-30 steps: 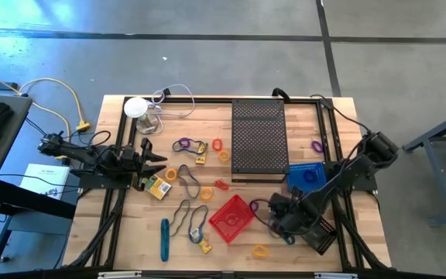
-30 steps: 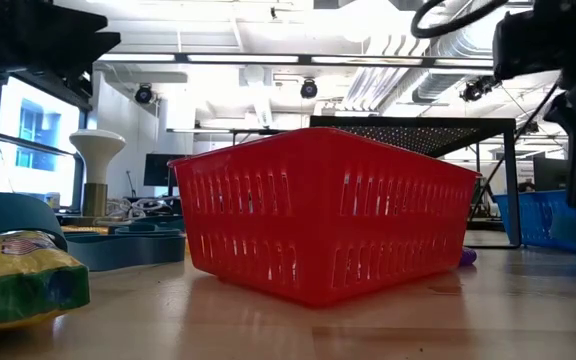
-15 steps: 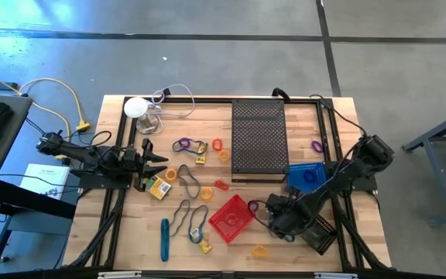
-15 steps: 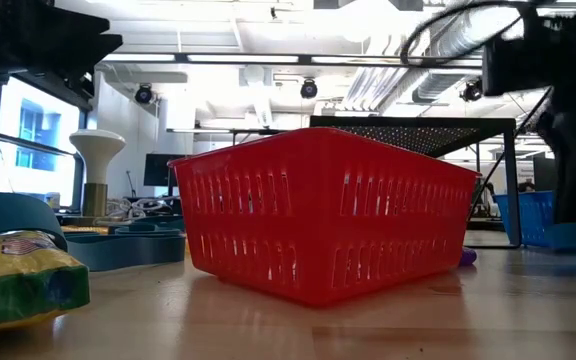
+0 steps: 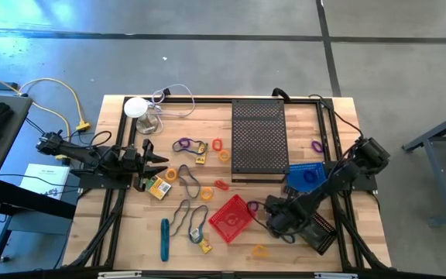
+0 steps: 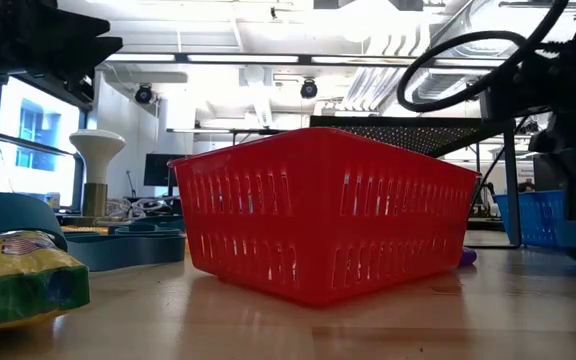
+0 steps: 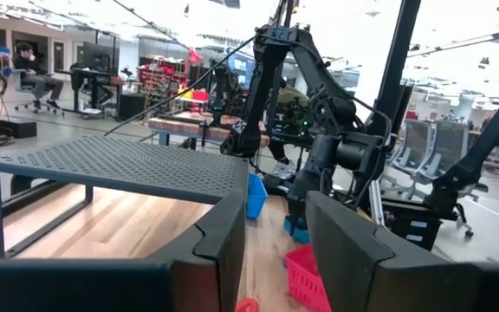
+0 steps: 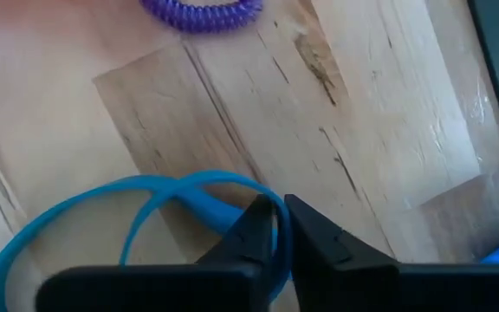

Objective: Pick & Place Office Desk Supplies
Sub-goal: Put the blue rubberband into the red basket

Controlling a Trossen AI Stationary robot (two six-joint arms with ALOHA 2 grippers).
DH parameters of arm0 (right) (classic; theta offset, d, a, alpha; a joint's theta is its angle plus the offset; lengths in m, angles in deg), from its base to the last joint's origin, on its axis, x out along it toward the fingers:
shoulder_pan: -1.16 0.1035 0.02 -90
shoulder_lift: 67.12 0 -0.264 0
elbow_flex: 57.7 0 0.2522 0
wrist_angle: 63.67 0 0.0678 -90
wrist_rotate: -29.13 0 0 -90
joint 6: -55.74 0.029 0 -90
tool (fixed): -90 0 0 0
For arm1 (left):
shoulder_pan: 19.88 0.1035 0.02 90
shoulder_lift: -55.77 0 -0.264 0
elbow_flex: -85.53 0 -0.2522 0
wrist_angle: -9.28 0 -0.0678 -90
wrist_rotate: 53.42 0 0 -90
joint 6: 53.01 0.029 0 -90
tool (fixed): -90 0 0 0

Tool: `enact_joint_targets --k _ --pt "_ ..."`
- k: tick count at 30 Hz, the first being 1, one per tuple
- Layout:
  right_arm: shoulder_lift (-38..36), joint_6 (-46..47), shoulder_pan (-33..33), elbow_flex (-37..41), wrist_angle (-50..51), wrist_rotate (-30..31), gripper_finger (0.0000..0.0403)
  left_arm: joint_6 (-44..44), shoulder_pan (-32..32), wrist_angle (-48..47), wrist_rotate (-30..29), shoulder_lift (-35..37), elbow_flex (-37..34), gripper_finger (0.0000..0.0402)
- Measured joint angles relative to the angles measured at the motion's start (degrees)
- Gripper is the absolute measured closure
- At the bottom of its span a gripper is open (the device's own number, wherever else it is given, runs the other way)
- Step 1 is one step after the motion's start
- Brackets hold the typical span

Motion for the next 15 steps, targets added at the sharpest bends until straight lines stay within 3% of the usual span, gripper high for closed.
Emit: enact_joint_targets --k 7,15 --pt "-1.25 -0.66 -0.01 -1.09 1.33 2.01 0.04 1.17 0.02 0.42 0.78 -0.05 -0.01 0.0281" --pt "-1.28 -0.1 0.28 -10.73 12.41 7.73 0.04 2.54 0.0 5.32 5.84 -0.89 0.0 0.0281"
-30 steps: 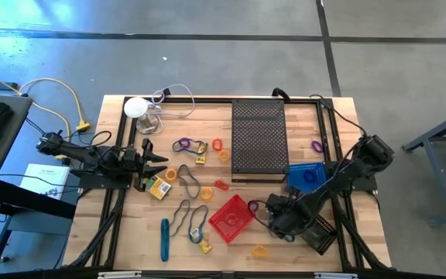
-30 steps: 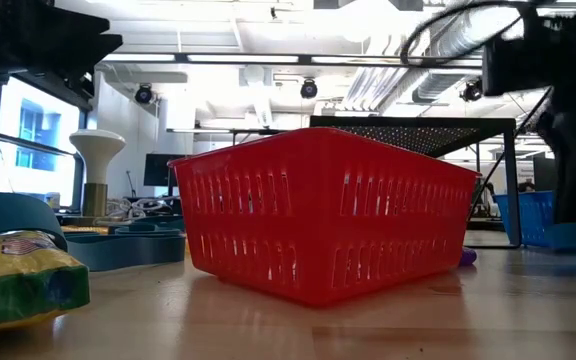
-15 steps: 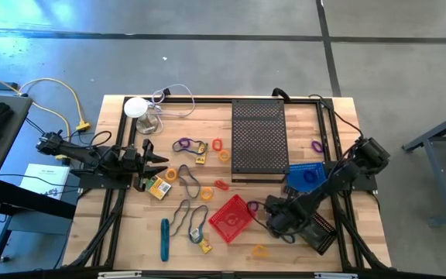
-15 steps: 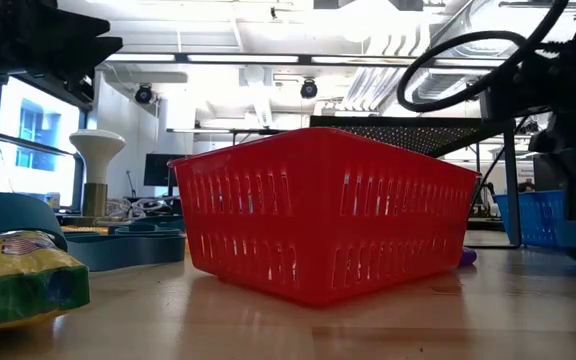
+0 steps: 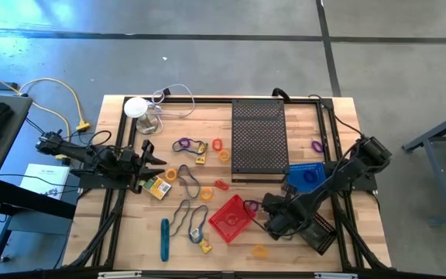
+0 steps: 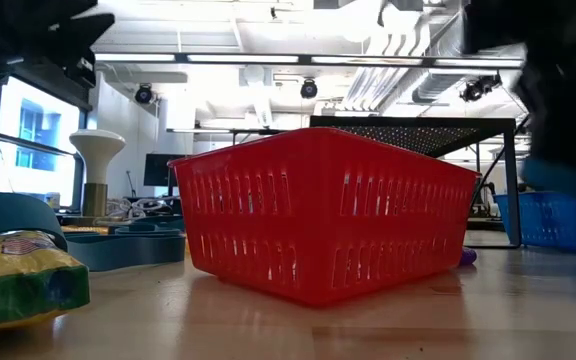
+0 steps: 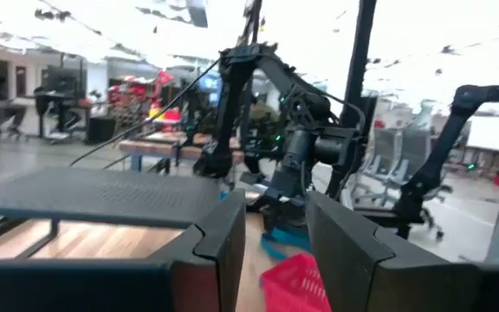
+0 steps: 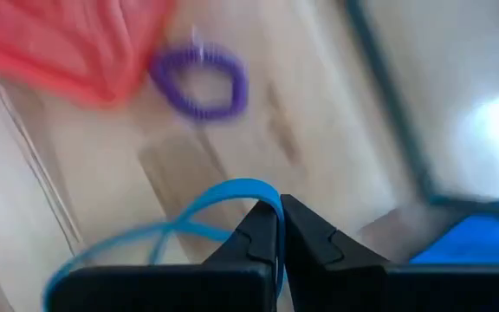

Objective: Pick & Place Office Desk Supplies
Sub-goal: Put the blue rubberband into the red basket

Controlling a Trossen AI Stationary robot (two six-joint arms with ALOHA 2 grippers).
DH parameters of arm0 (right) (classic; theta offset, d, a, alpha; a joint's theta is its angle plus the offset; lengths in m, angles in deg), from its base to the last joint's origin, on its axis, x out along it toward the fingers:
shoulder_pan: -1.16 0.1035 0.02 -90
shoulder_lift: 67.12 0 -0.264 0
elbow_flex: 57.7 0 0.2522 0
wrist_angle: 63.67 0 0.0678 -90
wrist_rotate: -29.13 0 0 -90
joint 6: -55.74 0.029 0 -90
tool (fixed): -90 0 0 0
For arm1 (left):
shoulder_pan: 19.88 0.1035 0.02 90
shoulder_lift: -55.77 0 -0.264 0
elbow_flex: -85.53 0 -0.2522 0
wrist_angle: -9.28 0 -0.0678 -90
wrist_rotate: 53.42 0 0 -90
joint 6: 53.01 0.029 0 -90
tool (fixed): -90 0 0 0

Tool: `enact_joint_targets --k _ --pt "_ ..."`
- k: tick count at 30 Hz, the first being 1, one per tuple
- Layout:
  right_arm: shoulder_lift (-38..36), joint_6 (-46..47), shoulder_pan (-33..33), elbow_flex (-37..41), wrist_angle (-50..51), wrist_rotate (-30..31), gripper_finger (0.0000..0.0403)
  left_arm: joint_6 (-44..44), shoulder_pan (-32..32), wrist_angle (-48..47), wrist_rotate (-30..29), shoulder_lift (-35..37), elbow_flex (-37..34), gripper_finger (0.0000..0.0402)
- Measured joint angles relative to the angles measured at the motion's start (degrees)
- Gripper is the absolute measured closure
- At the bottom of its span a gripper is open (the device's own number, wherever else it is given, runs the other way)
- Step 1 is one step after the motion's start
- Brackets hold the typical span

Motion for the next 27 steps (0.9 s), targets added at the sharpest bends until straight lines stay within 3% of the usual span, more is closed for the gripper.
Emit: enact_joint_targets --k 7,11,19,27 --pt "-0.03 -7.64 0.7 -8.9 2.95 11.68 0.0401 -1.32 0.0 5.56 3.43 -7.68 0.02 0.0281" --pt "-0.08 -17.1 0.38 -11.7 -2.75 16.32 0.0401 -1.41 0.0 7.19 3.02 -13.11 0.0 0.0281" --pt "-0.08 -40.03 -0.28 -12.44 -24.78 15.51 0.0401 -2.79 0.0 14.37 2.65 -22.41 -0.01 0.0281" --pt "2.94 -48.19 -3.01 -12.42 -37.7 10.48 0.0401 0.09 0.0 21.82 2.62 -29.32 -0.01 0.0281"
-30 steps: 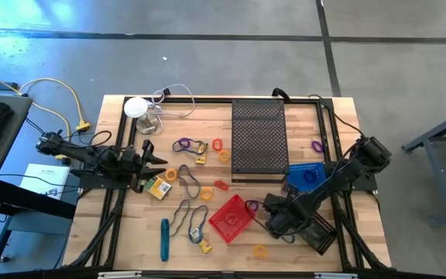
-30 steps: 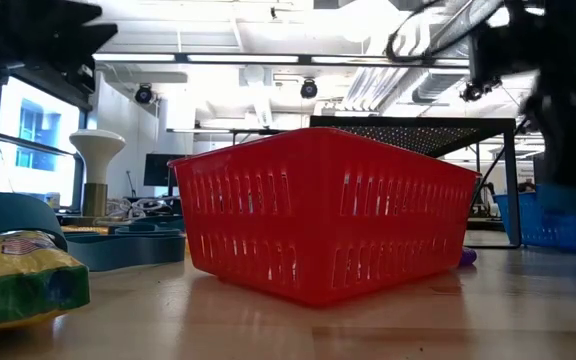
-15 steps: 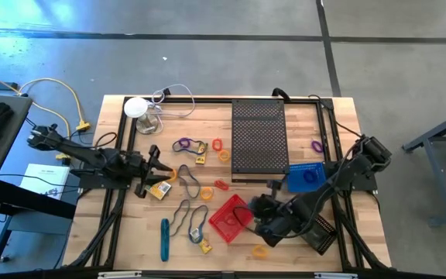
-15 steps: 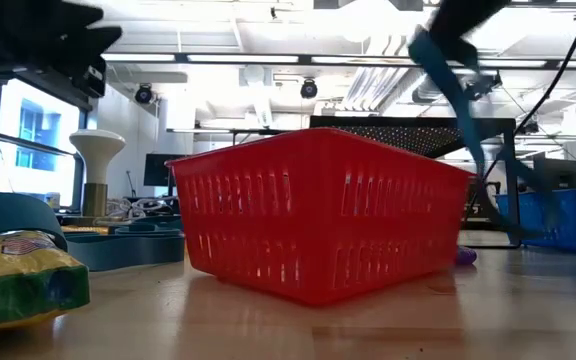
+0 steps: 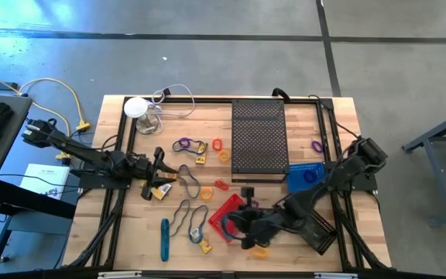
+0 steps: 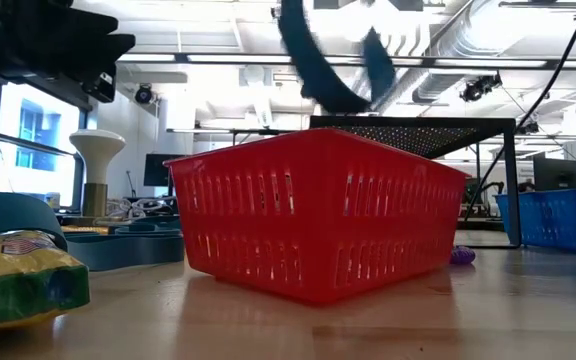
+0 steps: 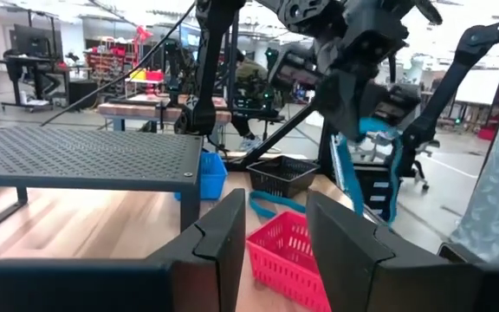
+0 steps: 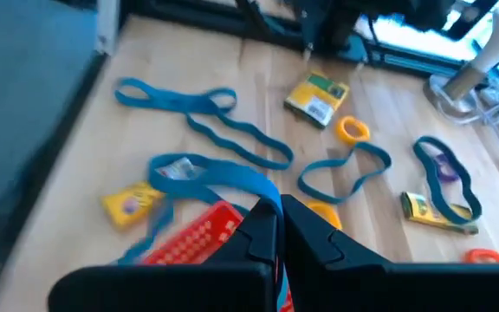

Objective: Pick & Place Office Desk Supplies
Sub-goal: Put the blue rubberband into the red basket

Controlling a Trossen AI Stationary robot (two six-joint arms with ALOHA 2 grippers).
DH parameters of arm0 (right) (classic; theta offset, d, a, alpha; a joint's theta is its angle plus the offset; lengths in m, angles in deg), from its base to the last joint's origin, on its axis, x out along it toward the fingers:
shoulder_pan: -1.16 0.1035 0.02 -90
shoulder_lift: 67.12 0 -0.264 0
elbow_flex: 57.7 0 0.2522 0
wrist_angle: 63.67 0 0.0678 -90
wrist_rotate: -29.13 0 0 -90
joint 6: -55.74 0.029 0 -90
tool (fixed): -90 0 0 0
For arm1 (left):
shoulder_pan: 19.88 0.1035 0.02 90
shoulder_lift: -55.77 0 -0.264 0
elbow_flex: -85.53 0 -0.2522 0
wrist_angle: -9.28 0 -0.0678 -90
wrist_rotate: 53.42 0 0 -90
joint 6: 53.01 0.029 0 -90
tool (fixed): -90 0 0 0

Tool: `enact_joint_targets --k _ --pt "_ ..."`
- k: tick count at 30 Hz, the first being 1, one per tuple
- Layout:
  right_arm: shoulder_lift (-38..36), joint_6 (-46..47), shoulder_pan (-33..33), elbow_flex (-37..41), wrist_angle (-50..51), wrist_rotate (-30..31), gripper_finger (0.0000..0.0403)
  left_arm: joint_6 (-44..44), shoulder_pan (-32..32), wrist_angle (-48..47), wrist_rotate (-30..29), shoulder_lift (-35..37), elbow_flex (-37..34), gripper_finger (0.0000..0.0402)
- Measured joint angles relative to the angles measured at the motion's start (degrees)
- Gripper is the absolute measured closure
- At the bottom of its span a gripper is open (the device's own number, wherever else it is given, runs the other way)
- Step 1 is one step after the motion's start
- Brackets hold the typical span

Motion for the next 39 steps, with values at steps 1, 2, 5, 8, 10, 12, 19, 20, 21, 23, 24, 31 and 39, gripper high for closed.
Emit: enact_joint_targets --k 1,2,5,8,10,12,19,20,21,23,24,31,39 --pt "0.89 -0.15 -0.59 0.01 -0.56 -0.14 0.0401 0.14 0.0 0.6 0.0 -0.65 0.0 0.0281" --pt "1.61 0.12 -1.11 0.01 -0.81 0.03 0.0401 0.15 0.0 0.9 0.0 -1.21 0.0 0.0281" --pt "2.77 4.22 -2.38 0.01 0.56 0.7 0.0401 0.17 0.0 1.45 -0.41 -2.76 0.0 0.0281" --pt "3.32 8.88 -3.58 0.04 2.72 -1.26 0.0401 0.85 0.0 1.57 -1.18 -3.83 0.0 0.0281" --pt "3.31 11.22 -4.22 0.07 3.53 -2.59 0.0401 1.83 0.0 1.59 -1.79 -4.34 0.0 0.0281" --pt "3.24 12.79 -4.76 0.61 2.95 -3.8 0.0401 2.88 0.0 1.87 -2.12 -4.69 0.0 0.0281" --pt "3.21 17.4 -6.43 3.45 0.75 -6.8 0.0401 4.72 0.0 4.92 -2.23 -4.8 0.0 0.0281" --pt "3.21 18.11 -6.61 3.67 1.11 -7.66 0.0401 4.74 0.0 5.09 -2.23 -4.8 0.0 0.0281" --pt "3.21 18.82 -6.65 3.86 1.12 -8.95 0.0401 4.74 0.0 5.11 -2.24 -4.8 0.0 0.0281" --pt "3.21 20.65 -6.95 4.26 1.3 -13.18 0.0401 4.74 0.0 5.06 -2.24 -4.8 0.0 0.0281" --pt "3.21 21.79 -7.26 4.49 1.93 -15.16 0.0401 4.75 0.0 5.08 -2.24 -4.8 0.0 0.0281" --pt "3.21 30.75 -10.32 7.57 2.08 -24.65 0.04 4.69 0.0 5.02 -2.25 -4.8 0.0 0.0281" --pt "3.21 32.28 -10.23 8.46 1.14 -25.89 0.0337 4.74 0.0 4.98 -2.29 -4.8 0.0 0.0281"
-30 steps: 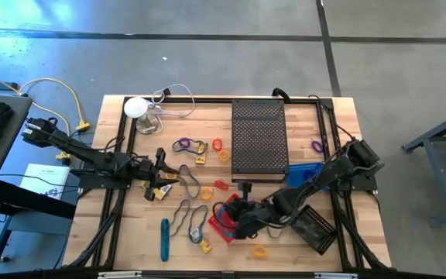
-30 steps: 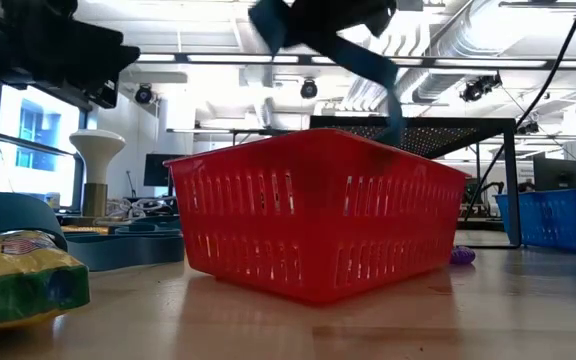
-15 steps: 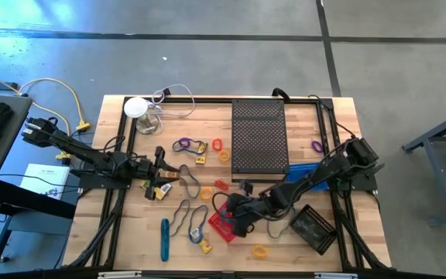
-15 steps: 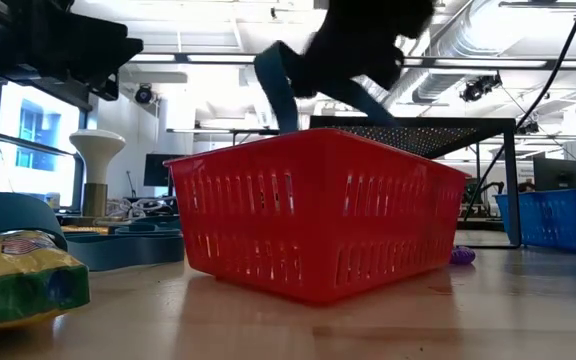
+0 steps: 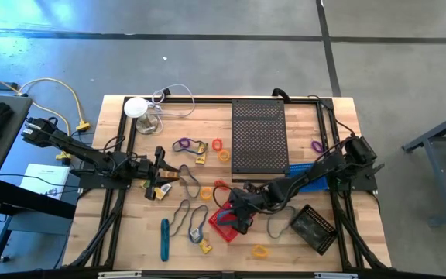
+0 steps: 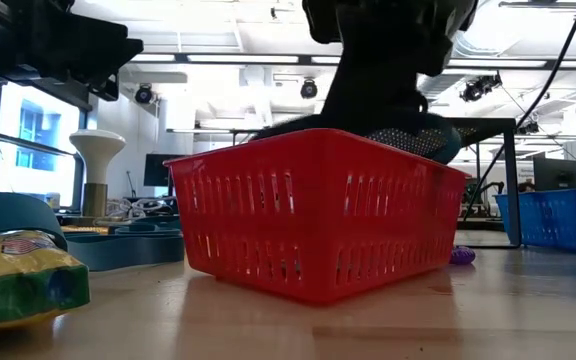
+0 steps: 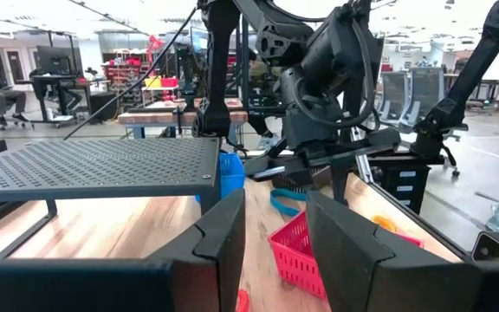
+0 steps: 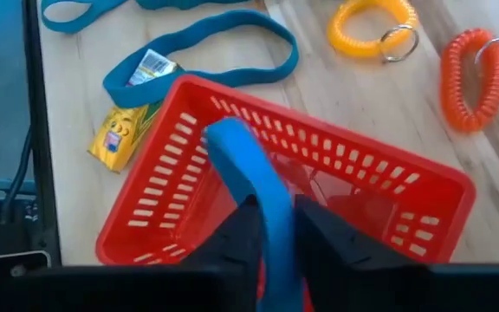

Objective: Pick & Place Office Desk Supplies
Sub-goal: Put the blue rubberband into the red basket

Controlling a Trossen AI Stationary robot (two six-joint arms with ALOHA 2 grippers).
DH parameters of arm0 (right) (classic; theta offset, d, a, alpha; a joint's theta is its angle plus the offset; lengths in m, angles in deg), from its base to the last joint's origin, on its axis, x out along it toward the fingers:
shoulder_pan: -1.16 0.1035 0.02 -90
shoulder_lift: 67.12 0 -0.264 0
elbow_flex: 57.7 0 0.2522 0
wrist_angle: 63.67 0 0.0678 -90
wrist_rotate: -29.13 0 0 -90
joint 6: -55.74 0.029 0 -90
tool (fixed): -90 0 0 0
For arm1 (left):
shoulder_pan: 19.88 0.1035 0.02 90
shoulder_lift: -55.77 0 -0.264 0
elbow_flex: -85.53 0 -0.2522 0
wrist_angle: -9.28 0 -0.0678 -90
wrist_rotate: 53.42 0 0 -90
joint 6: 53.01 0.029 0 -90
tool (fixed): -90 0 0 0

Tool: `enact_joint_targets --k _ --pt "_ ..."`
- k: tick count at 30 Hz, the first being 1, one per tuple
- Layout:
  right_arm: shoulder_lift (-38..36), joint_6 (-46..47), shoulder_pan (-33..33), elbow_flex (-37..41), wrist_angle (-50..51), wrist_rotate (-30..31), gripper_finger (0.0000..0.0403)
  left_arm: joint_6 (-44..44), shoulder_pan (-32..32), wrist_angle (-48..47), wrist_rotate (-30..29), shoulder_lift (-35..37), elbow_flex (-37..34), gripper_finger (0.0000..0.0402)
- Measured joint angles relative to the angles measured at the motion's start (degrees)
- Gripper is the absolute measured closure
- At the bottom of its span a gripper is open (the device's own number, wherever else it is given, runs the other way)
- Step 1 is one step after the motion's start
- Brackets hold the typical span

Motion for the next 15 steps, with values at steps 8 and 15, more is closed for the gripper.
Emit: enact_joint_targets --k 8,15 --pt "0.0 -3.3 0.35 0.0 -0.49 3.44 0.0232 0.0 0.0 -0.04 0.0 0.0 0.0 0.0281" --pt "-0.58 -4.81 1.3 0.0 -0.87 3.65 0.02 0.02 0.0 -0.04 0.0 0.0 0.0 0.0281"
